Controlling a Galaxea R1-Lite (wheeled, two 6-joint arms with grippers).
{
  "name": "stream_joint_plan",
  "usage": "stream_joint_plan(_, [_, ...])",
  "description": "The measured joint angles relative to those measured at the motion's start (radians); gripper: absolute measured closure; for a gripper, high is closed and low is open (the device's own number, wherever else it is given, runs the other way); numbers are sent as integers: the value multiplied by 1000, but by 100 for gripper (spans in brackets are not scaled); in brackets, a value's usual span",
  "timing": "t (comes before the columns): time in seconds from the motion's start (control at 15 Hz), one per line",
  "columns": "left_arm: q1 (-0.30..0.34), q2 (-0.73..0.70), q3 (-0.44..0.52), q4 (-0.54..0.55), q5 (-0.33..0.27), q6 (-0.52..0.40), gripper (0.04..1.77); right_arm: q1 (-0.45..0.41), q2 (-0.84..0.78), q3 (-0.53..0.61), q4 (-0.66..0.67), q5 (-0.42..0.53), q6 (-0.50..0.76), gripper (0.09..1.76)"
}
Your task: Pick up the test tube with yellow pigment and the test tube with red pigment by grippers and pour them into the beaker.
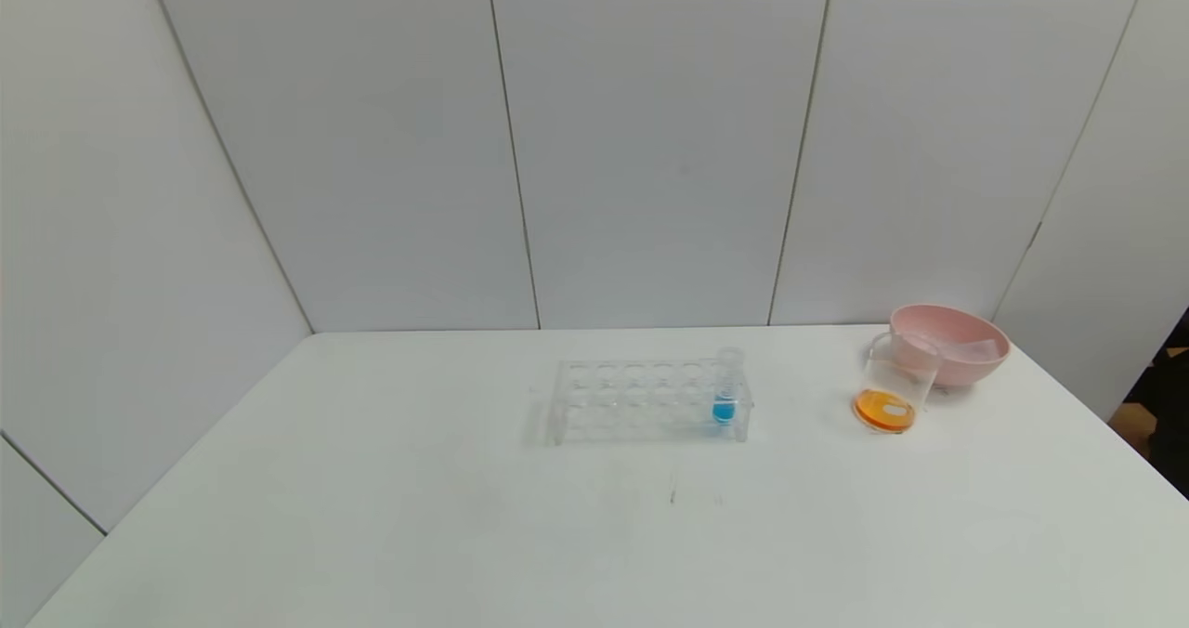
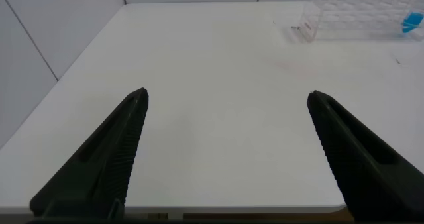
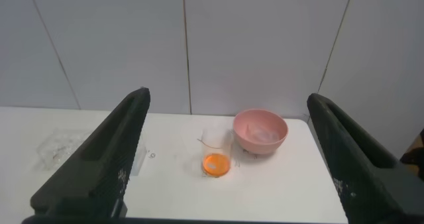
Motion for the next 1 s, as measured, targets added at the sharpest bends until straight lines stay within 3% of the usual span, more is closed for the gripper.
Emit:
stream_joint_plan(0.6, [0,0,0,0,0,0,9,20,-621,249,-2,-5,-37,15])
stream_joint_plan(0.8, [0,0,0,0,0,0,9,29,-753,372,-31,-9,-58,15])
stream_joint_plan(1.0, [0,0,0,0,0,0,9,30,-803,550,-152,-13,-73,15])
